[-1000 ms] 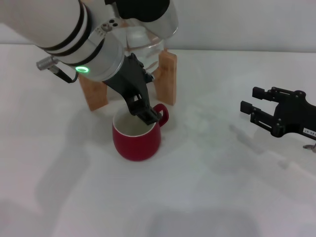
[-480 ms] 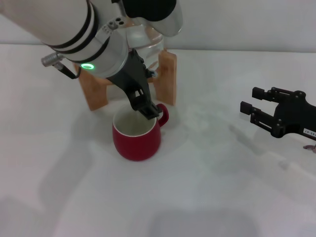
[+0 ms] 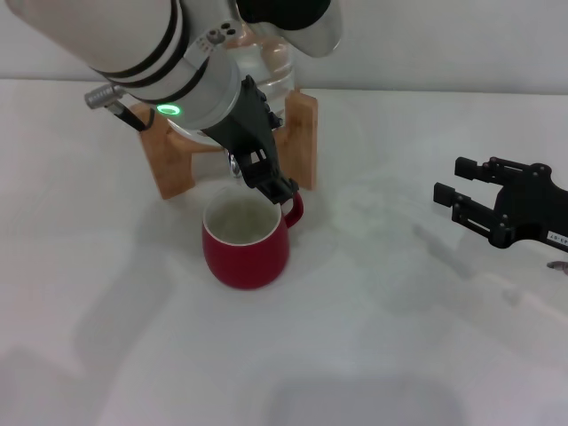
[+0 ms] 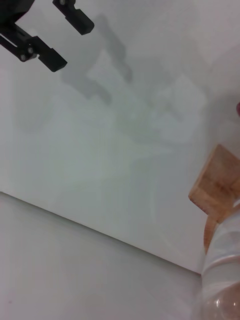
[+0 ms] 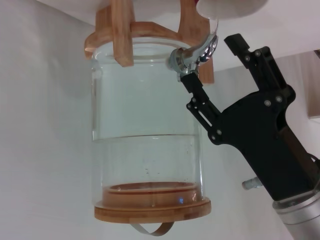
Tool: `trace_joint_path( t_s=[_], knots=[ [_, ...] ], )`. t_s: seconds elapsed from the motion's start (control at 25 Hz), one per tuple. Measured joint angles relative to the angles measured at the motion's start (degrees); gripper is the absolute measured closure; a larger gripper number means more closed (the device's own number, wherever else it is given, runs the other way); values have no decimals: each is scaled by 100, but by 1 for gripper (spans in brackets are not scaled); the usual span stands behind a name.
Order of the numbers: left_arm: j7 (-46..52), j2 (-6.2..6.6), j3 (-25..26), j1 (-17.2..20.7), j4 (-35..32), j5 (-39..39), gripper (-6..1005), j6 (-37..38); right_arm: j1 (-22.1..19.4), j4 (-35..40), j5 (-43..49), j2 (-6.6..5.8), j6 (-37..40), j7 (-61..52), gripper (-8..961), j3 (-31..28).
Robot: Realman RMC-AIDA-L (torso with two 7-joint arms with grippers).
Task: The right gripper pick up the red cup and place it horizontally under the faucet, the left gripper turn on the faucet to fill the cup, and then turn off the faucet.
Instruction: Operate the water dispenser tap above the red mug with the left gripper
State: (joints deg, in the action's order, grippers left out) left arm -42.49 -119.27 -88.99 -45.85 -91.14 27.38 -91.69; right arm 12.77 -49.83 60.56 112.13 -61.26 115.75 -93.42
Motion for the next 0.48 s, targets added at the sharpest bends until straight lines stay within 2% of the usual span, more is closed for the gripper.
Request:
trace_joint_path(
  t_s=[0.48],
  knots=[
    [121, 0, -132, -3, 0, -153, 158, 81, -3, 0, 0, -23, 0, 0, 498, -9]
  ],
)
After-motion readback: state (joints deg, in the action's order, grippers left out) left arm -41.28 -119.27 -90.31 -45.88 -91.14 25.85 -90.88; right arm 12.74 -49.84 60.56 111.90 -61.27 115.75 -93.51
